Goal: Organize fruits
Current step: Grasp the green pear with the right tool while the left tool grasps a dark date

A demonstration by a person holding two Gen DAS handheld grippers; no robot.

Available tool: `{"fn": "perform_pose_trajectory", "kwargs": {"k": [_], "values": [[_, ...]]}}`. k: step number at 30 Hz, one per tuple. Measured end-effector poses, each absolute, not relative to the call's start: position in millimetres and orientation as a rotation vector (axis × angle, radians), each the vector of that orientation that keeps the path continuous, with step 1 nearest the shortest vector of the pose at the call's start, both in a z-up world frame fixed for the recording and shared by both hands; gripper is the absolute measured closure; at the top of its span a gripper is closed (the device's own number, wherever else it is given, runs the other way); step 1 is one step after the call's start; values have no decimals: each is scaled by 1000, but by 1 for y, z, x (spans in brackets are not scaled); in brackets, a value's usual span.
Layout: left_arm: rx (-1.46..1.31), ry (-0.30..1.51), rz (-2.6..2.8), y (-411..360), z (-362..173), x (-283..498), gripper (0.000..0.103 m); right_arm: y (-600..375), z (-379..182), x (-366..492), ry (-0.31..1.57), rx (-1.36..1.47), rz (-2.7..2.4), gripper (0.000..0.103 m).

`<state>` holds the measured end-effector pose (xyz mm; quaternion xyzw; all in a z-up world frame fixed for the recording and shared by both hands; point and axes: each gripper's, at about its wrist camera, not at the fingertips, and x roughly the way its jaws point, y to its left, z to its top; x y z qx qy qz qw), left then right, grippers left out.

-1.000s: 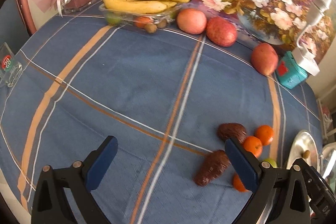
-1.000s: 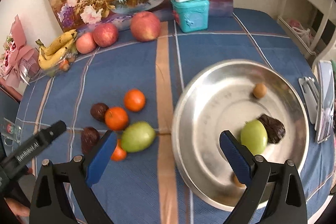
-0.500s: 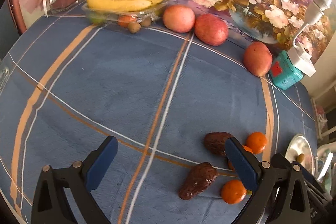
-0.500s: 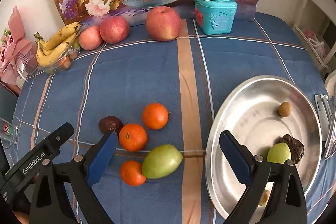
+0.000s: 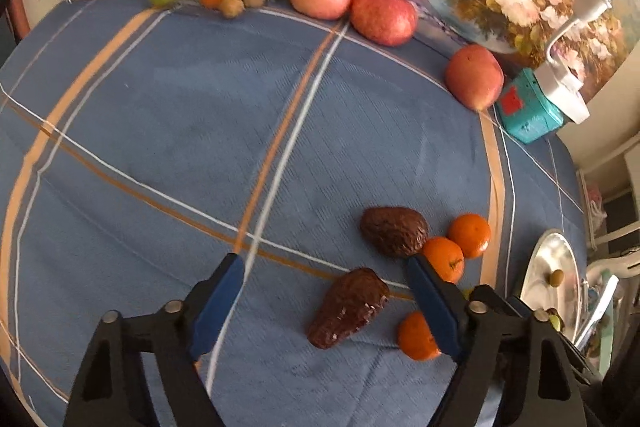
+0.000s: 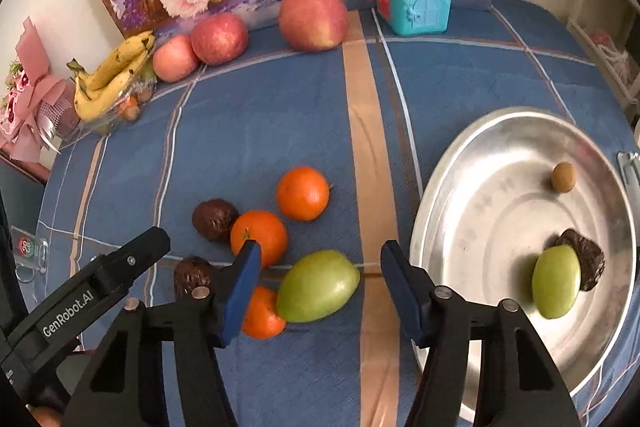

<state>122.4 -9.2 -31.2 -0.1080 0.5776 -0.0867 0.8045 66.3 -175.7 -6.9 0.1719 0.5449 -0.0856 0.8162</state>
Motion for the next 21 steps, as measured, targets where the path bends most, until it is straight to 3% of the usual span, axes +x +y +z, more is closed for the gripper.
{"fn": "perform_pose_trajectory", "kwargs": {"k": [6,8,13,17,21], "values": [[-215,1264,-188,-15,-38,121,24,-176,-17,66,1195,370,-185,45],[-200,1281,-197,-19,-41,120,33,-177,-17,66,1198,369,-190,46],[-226,1295,-216,-20,-45,119,44,-176,-18,66,1203,364,-191,46],[-232,1294,-254,-28,-43,119,63,-175,-19,66,1208,375,-179,47],[-220,1286,-253,-33,-41,119,64,-176,-24,65,1225,403,-169,47]]}}
